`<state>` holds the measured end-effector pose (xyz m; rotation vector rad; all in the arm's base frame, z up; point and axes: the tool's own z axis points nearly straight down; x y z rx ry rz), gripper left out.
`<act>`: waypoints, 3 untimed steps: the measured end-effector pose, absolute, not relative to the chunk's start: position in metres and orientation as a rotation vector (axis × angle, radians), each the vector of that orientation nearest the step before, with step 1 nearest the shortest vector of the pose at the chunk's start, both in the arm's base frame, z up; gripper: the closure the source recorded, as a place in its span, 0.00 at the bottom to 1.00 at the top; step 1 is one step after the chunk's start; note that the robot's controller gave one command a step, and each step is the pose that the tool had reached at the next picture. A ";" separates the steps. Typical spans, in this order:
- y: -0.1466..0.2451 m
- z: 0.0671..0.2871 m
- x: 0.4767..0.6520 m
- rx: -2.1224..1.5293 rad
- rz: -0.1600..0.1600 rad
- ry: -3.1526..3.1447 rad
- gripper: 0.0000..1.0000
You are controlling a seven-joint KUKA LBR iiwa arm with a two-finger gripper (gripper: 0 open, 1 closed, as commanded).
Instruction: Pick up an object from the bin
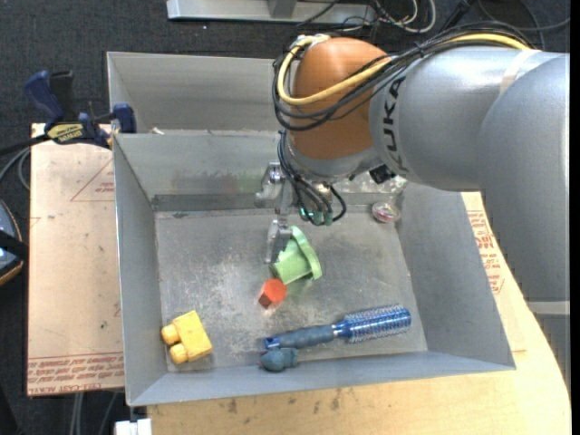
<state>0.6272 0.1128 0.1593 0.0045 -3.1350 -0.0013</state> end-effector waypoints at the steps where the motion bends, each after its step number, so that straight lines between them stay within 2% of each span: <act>1: 0.044 0.078 0.599 0.473 -0.012 -3.117 0.00; 2: 0.052 0.101 0.612 0.905 -0.001 -3.014 0.00; 3: 0.034 0.117 0.613 0.976 0.000 -2.991 0.00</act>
Offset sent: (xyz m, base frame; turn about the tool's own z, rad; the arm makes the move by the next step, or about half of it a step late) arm -0.0333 -0.0732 -0.0893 -0.3017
